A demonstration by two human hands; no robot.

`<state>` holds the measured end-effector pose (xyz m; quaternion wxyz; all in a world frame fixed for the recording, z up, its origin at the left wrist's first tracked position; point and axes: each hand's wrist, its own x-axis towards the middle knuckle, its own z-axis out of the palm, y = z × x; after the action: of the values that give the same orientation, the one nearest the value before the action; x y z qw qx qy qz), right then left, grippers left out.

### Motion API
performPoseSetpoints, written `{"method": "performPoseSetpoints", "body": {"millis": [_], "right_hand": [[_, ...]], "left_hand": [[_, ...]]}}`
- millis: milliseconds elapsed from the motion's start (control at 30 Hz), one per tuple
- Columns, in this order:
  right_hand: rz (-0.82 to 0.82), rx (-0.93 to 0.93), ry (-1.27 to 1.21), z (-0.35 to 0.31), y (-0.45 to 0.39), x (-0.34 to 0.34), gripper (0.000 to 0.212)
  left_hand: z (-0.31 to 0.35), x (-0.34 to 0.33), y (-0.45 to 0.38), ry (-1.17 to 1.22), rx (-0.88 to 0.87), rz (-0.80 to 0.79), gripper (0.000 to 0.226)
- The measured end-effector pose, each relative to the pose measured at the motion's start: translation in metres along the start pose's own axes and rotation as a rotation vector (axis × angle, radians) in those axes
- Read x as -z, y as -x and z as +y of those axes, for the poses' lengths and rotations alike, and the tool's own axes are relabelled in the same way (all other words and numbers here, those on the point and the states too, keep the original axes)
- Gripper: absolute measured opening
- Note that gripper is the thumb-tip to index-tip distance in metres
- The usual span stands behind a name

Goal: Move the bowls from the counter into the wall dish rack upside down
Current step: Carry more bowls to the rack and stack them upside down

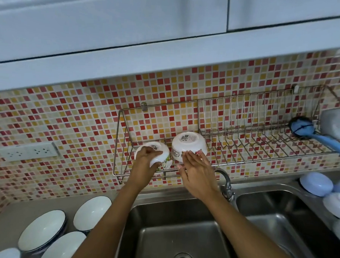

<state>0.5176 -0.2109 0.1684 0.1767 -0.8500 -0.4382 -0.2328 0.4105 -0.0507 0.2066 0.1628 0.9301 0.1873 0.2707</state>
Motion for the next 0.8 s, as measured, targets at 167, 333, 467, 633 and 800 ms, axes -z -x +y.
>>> {"method": "performPoseSetpoints", "body": {"millis": [167, 333, 467, 633, 800], "right_hand": [[-0.008, 0.001, 0.009, 0.000, 0.000, -0.001, 0.065], [-0.019, -0.018, 0.008, -0.001, -0.001, -0.002, 0.069], [-0.038, -0.029, 0.005, -0.002, -0.001, -0.003, 0.069], [-0.079, -0.046, 0.020, -0.005, -0.002, 0.002, 0.080], [-0.151, -0.066, 0.041, -0.009, -0.002, 0.007, 0.092]], "left_hand": [[-0.003, -0.004, 0.004, -0.054, -0.036, 0.006, 0.035], [-0.011, -0.012, 0.011, -0.157, -0.080, 0.015, 0.048], [-0.012, -0.016, 0.010, -0.233, -0.084, -0.050, 0.075], [-0.014, -0.024, 0.005, -0.274, 0.038, -0.120, 0.085], [-0.010, -0.019, 0.016, -0.213, 0.004, 0.042, 0.079]]}}
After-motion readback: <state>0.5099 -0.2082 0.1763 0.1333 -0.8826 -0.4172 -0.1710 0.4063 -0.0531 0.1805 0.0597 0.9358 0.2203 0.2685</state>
